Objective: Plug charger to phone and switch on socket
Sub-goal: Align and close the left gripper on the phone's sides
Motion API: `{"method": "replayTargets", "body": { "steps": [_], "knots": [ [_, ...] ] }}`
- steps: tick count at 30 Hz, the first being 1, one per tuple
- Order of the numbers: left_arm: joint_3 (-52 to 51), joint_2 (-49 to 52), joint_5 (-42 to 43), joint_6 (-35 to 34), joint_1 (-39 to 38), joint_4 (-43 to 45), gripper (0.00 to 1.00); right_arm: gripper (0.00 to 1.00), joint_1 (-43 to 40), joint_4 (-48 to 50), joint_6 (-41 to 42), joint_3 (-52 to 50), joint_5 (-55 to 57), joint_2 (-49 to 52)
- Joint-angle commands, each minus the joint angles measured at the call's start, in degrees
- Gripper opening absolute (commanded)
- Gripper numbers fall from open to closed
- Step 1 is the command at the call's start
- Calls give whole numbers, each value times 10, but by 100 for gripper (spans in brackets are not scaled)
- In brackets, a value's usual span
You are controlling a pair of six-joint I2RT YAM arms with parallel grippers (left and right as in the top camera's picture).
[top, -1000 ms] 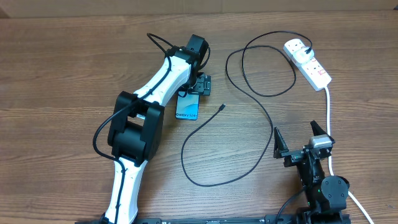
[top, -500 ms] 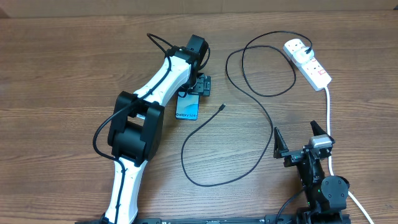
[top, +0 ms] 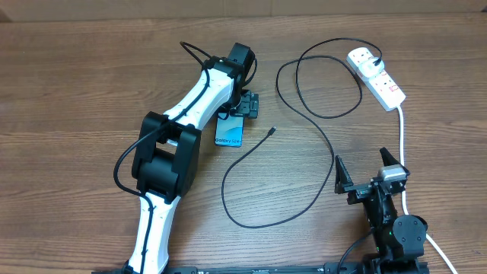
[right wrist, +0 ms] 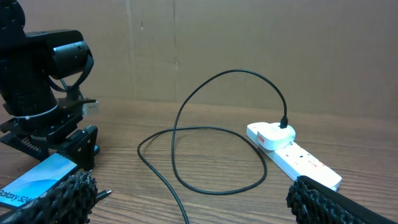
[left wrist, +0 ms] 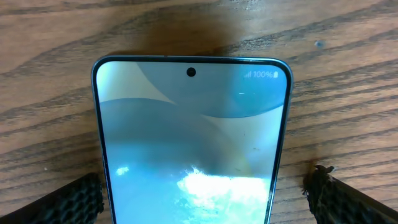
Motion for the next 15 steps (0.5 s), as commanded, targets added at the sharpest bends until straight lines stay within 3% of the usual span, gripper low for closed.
{"method": "replayTargets", "body": {
  "steps": [1,15],
  "knots": [
    [-3,7,5,9,-3,-1,100,100,3,2,-3,-6,5,-6],
    [-3,7,5,9,-3,-6,100,100,3,2,-3,-6,5,-6]
  ]
}}
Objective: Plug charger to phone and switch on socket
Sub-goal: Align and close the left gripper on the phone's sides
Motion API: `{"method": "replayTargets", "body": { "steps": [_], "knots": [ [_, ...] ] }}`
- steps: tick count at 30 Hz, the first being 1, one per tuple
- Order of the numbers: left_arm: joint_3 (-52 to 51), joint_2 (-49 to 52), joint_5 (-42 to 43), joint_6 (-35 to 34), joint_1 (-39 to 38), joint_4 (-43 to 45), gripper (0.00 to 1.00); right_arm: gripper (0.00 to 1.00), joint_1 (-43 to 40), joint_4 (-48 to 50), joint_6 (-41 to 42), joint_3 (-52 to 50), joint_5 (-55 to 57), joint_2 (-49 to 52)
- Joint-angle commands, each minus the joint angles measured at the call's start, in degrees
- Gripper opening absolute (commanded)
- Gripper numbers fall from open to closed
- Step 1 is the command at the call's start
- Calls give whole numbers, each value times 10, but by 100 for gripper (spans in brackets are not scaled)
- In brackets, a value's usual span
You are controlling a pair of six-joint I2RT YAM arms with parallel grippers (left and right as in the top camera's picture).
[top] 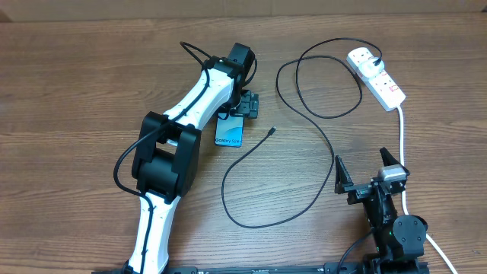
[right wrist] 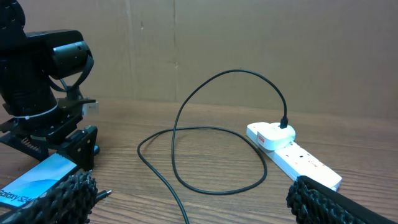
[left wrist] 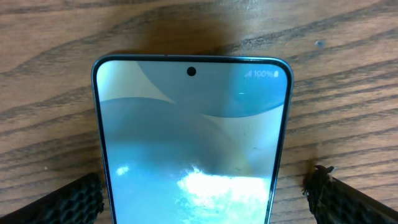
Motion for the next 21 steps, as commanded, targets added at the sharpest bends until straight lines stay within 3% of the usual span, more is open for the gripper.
{"method": "replayTargets", "body": {
  "steps": [1,21],
  "knots": [
    [-3,7,5,9,-3,-8,100,100,3,2,-3,-6,5,-6],
    [-5,7,5,15,-3,-35,100,100,3,2,-3,-6,5,-6]
  ]
}}
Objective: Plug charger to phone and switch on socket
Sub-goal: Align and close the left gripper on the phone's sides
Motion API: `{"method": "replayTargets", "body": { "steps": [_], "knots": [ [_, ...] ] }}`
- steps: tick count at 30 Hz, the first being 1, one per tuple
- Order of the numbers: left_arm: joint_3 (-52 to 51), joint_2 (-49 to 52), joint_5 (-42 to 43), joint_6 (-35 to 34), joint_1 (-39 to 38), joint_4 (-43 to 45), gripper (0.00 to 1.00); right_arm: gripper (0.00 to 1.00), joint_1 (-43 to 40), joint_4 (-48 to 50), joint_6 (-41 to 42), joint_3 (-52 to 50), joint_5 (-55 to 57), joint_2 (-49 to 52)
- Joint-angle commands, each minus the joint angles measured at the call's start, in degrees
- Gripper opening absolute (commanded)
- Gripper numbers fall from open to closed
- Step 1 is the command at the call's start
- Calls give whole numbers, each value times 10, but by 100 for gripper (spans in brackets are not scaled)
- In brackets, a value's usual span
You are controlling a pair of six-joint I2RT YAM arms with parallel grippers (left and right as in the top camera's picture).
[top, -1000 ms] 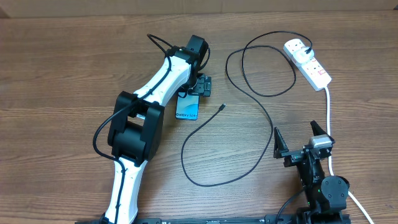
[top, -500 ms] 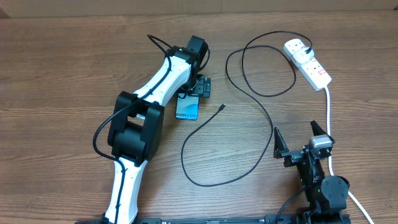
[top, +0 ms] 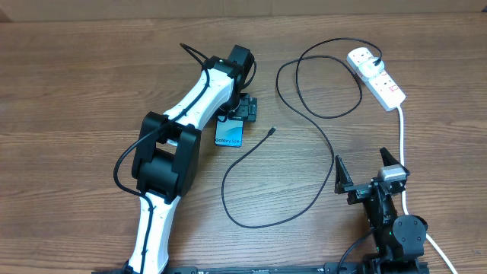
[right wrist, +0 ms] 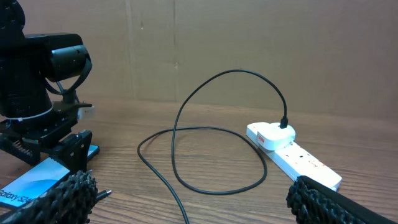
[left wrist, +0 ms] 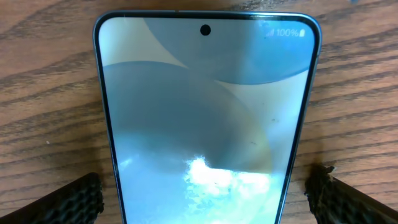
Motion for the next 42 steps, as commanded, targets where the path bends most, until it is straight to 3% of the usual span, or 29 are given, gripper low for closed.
{"method": "replayTargets", "body": {
  "steps": [1,42],
  "knots": [
    [-7,7,5,15,-3,1,100,100,3,2,-3,-6,6,-6],
    [-31,7,33,36,5,27,100,100,3,2,-3,-6,6,-6]
  ]
}}
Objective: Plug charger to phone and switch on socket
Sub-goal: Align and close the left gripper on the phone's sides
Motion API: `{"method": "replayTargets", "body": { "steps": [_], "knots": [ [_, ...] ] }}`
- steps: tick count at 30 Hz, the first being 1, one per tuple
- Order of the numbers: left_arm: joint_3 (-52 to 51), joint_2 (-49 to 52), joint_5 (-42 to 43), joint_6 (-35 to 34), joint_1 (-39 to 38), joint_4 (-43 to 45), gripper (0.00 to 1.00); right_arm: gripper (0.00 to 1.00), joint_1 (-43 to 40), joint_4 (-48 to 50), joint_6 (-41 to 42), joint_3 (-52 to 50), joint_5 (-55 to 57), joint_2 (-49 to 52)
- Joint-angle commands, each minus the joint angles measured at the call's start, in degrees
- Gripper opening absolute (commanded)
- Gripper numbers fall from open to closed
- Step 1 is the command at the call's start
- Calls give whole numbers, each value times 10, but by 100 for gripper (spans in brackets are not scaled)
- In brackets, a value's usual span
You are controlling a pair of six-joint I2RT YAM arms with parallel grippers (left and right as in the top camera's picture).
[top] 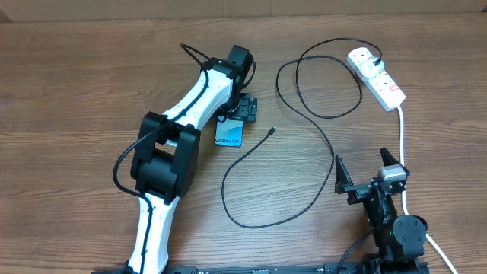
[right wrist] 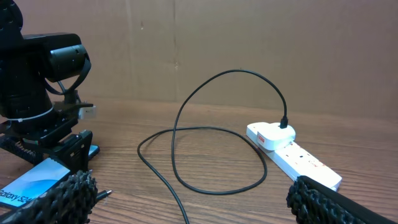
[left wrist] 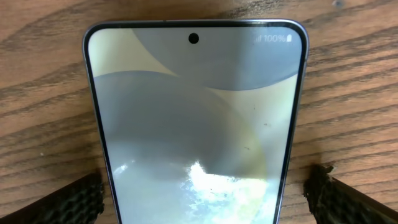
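A phone [top: 229, 133] with a lit blue screen lies flat on the wooden table. My left gripper [top: 245, 108] stands open over its top end. In the left wrist view the phone [left wrist: 196, 118] fills the middle, with my left gripper [left wrist: 199, 208] straddling it; the right pad stands apart from its edge. The black cable [top: 319, 129] loops across the table, its free plug end [top: 272, 130] lying loose just right of the phone. Its other end sits in a white charger [top: 364, 57] on the white power strip [top: 384, 84]. My right gripper [top: 365, 179] is open and empty, near the front right.
The power strip's white lead [top: 402, 144] runs down the right side past my right arm. In the right wrist view the cable loop [right wrist: 211, 149] lies ahead, the power strip [right wrist: 305, 158] to the right. Brown cardboard walls the table's far side.
The phone sits a little lower and more to the left in the left wrist view, so the left gripper has shifted slightly over it. Phone, cable and right arm have not moved.
At the two oldest moments my left gripper stood open over the phone's top end, unchanged. Then it had shifted so the phone's top edge sat near the top of its view. Now it has eased back slightly. Phone, cable and right gripper stayed where they were.
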Motion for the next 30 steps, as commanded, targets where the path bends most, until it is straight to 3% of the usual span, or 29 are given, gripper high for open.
{"method": "replayTargets", "body": {
  "steps": [1,7,30],
  "knots": [
    [-19,9,24,17,3,6,100,100,3,2,-3,-6,5,-6],
    [-19,9,28,22,4,-5,94,100,3,2,-3,-6,5,-6],
    [-19,9,28,26,4,-18,95,100,3,2,-3,-6,5,-6]
  ]
}}
